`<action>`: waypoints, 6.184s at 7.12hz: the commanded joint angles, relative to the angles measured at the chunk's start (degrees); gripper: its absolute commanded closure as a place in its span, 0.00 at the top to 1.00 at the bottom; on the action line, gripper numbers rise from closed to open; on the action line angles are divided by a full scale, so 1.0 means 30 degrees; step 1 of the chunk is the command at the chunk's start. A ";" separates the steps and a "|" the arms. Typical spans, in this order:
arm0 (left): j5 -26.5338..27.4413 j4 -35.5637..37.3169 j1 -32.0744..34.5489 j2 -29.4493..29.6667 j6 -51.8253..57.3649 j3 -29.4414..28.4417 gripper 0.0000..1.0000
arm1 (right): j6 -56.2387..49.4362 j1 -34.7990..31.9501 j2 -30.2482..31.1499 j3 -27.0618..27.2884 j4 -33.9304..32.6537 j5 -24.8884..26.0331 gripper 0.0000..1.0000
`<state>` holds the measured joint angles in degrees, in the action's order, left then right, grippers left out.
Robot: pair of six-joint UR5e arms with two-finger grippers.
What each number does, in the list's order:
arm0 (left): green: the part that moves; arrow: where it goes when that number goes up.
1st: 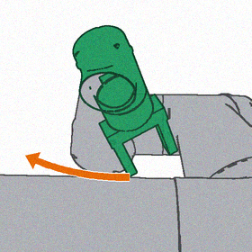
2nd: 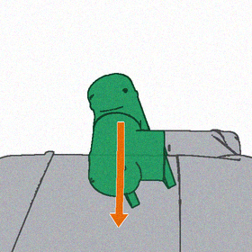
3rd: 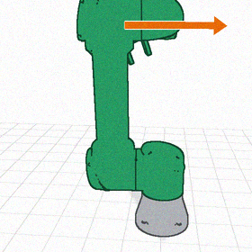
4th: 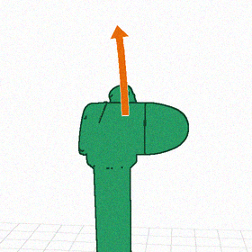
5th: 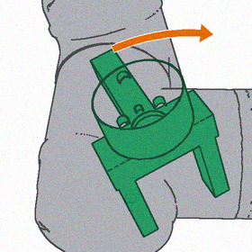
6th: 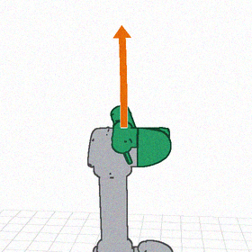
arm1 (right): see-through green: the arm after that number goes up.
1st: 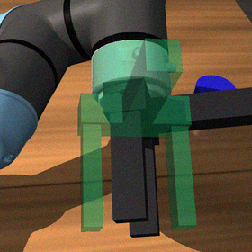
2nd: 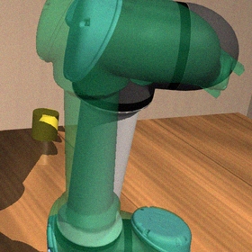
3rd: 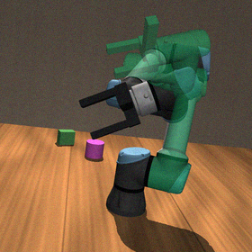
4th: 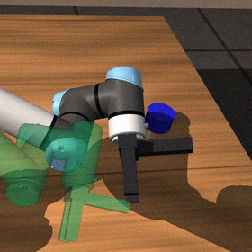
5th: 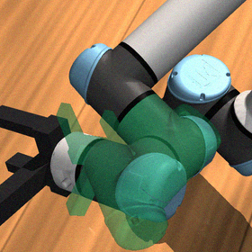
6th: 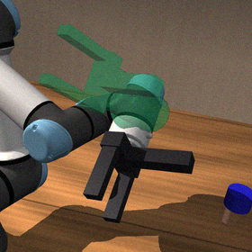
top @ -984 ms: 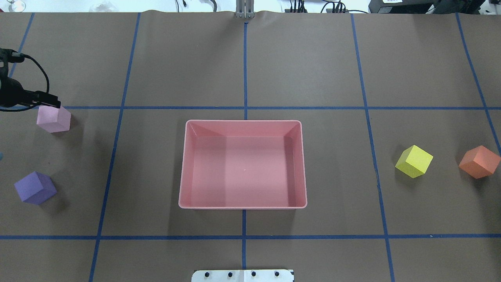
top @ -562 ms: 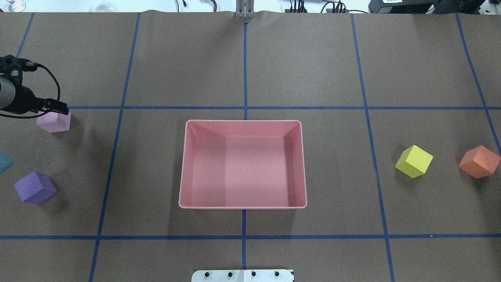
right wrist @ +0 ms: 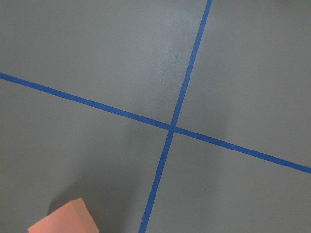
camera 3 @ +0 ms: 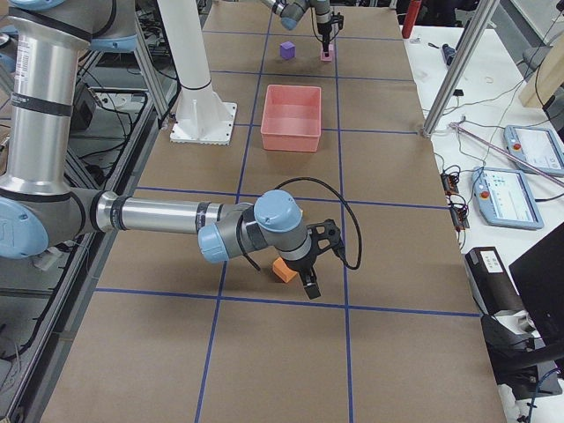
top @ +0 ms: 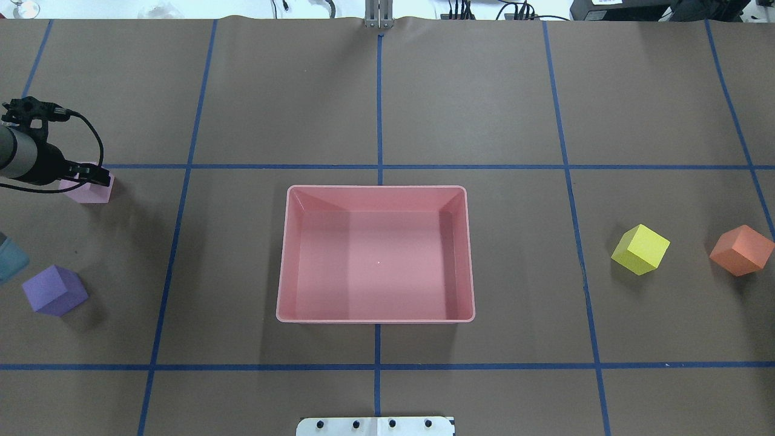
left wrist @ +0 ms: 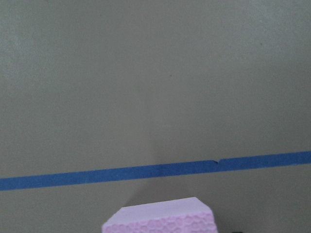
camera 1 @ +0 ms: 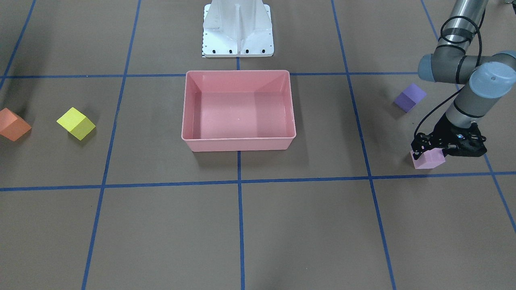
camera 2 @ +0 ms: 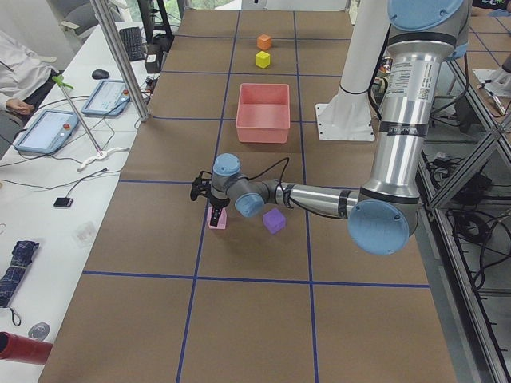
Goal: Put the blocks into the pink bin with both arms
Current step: 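Lower the left gripper onto the light pink cube and grasp it, then carry the pink cube into the pink bin and release it, then grasp the yellow cube with the right gripper while the left gripper withdraws, then carry the yellow cube into the bin beside the pink cube and release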
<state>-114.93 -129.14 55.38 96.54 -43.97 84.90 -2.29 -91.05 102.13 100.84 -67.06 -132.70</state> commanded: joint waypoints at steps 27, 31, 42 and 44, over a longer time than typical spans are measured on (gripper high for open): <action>0.3768 1.7850 -0.5336 0.9538 0.0535 1.0226 1.00 | 0.9287 1.6259 0.0440 0.2101 0.7646 0.7672 0.99; 0.3768 1.7850 -0.5336 0.9509 0.0535 1.0226 1.00 | 0.8789 1.6289 -0.1105 0.0028 0.7676 0.7701 0.99; -0.2465 1.0293 0.1811 0.0242 1.0085 0.9119 1.00 | 2.2807 1.6463 -0.6163 0.5805 -0.1251 0.7467 0.00; -0.2530 0.5216 0.1783 -0.2871 1.0085 0.8239 1.00 | 2.6640 1.7804 -1.1336 0.7457 -0.8897 0.7728 0.00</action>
<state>-122.02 -104.43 60.63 93.54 -13.90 111.39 70.41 -40.17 77.99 120.47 -79.67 -110.05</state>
